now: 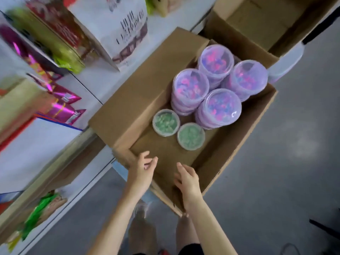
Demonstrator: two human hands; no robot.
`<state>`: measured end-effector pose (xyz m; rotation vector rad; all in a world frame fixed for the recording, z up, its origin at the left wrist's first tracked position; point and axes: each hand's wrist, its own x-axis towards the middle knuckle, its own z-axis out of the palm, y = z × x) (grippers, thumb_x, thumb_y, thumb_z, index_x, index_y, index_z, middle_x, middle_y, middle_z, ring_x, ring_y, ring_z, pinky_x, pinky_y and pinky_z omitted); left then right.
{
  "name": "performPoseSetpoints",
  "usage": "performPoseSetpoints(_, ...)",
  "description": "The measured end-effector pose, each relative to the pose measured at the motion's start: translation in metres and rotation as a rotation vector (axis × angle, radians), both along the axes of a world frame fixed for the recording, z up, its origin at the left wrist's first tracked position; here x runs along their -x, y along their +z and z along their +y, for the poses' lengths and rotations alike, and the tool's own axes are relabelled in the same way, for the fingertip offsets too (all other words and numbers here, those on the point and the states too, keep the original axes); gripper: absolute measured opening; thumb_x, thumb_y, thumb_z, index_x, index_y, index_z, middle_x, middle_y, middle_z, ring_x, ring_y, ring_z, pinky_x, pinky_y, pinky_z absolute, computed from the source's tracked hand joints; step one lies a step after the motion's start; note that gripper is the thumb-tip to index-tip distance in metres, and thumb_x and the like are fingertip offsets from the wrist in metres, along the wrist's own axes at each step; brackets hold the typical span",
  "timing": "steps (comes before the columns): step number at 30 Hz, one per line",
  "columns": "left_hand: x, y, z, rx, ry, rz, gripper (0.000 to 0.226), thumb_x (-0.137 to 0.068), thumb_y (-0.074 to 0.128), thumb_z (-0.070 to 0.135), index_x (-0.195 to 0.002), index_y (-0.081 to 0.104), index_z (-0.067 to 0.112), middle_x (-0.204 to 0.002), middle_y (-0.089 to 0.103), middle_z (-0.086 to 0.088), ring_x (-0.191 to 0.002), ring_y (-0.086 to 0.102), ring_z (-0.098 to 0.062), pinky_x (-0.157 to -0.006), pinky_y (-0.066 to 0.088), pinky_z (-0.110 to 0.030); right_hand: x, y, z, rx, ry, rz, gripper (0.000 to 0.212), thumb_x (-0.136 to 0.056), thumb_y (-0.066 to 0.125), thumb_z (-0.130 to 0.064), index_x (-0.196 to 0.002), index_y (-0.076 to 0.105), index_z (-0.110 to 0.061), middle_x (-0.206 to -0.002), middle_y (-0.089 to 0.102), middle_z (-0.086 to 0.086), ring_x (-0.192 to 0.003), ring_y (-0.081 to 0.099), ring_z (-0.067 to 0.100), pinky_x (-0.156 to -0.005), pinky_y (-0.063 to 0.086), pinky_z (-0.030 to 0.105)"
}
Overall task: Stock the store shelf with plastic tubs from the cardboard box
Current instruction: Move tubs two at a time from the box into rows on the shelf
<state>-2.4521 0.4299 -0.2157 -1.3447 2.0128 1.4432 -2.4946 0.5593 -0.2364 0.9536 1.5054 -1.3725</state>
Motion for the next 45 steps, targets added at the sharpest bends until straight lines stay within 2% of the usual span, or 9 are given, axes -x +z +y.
performPoseSetpoints(4,0.033,-0.063,0.002,-0.123,0.275,-0.007,0.046,-0.091,0.054,0.036,-0.131,0.043,0.016,-0.097,0.064,0.004,-0.096,0.064,-0.017,-0.097,0.046,-0.044,0.034,-0.052,0.007,-0.04,-0.143,-0.084,0.034,-0.087,0.064,-0.03,-0.112,0.053,-0.01,-0.103,0.061,0.004,-0.097,0.06,0.015,-0.089,0.05,0.032)
performPoseSetpoints(11,0.076,-0.146,0.005,-0.256,0.517,-0.015,0.066,-0.091,0.055,0.037,-0.145,0.023,0.016,-0.121,0.059,-0.013,-0.094,0.064,-0.02,-0.087,0.052,-0.039,0.063,-0.123,0.0,0.067,-0.42,-0.146,0.043,-0.088,0.063,-0.027,-0.125,0.047,-0.013,-0.117,0.056,0.013,-0.104,0.06,0.025,-0.089,0.051,0.037)
performPoseSetpoints(14,0.086,-0.165,0.007,-0.305,0.612,0.065,0.059,-0.092,0.053,0.036,-0.142,0.029,0.014,-0.115,0.062,-0.012,-0.09,0.066,-0.017,-0.077,0.054,-0.031,0.065,-0.14,0.0,0.091,-0.444,-0.099,0.045,-0.089,0.061,-0.028,-0.127,0.045,-0.009,-0.121,0.057,0.017,-0.102,0.063,0.026,-0.088,0.052,0.038)
performPoseSetpoints(22,0.103,-0.175,0.002,-0.372,0.702,0.178,0.036,-0.094,0.052,0.026,-0.127,0.045,0.012,-0.115,0.064,-0.014,-0.087,0.069,-0.021,-0.078,0.056,-0.031,0.066,-0.145,-0.005,0.043,-0.478,0.085,0.06,-0.088,0.063,-0.019,-0.141,0.033,-0.017,-0.119,0.062,0.011,-0.092,0.07,0.022,-0.09,0.053,0.037)
performPoseSetpoints(28,0.098,-0.147,0.008,-0.325,0.727,0.254,0.032,-0.096,0.048,0.014,-0.128,0.046,0.007,-0.089,0.068,-0.018,-0.06,0.069,-0.013,-0.066,0.056,-0.024,0.058,-0.114,-0.004,0.037,-0.474,0.127,0.051,-0.09,0.061,-0.017,-0.137,0.042,-0.022,-0.11,0.067,0.01,-0.086,0.072,0.022,-0.083,0.054,0.034)
performPoseSetpoints(34,0.058,-0.071,0.007,-0.305,0.737,0.363,0.029,-0.095,0.05,0.013,-0.123,0.053,0.011,-0.075,0.071,-0.016,-0.065,0.071,-0.023,-0.065,0.058,-0.026,0.029,-0.039,0.011,0.1,-0.365,0.197,0.04,-0.091,0.059,-0.019,-0.129,0.048,-0.018,-0.108,0.066,0.017,-0.086,0.071,0.023,-0.07,0.057,0.026)
performPoseSetpoints(39,-0.007,0.013,-0.002,-0.265,0.719,0.5,0.031,-0.093,0.051,0.009,-0.125,0.052,0.011,-0.074,0.072,-0.016,-0.061,0.071,-0.025,-0.057,0.055,-0.023,-0.008,0.041,0.016,0.165,-0.267,0.292,0.035,-0.089,0.06,-0.018,-0.124,0.056,-0.016,-0.084,0.062,0.017,-0.07,0.066,0.02,-0.062,0.055,0.022)
performPoseSetpoints(42,-0.062,0.066,-0.01,-0.219,0.725,0.565,0.033,-0.093,0.052,0.008,-0.125,0.054,0.011,-0.083,0.07,-0.024,-0.059,0.07,-0.024,-0.053,0.054,-0.022,-0.044,0.096,0.008,0.196,-0.177,0.387,0.034,-0.089,0.061,-0.018,-0.123,0.057,-0.018,-0.089,0.064,0.019,-0.071,0.066,0.021,-0.062,0.055,0.022)
performPoseSetpoints(45,-0.134,0.126,-0.017,-0.17,0.771,0.63,0.024,-0.092,0.052,0.008,-0.111,0.062,0.018,-0.073,0.071,-0.022,-0.056,0.068,-0.024,-0.053,0.053,-0.021,-0.093,0.154,-0.005,0.231,-0.082,0.483,0.034,-0.089,0.061,-0.017,-0.122,0.058,-0.018,-0.092,0.067,0.018,-0.067,0.067,0.019,-0.058,0.054,0.022)
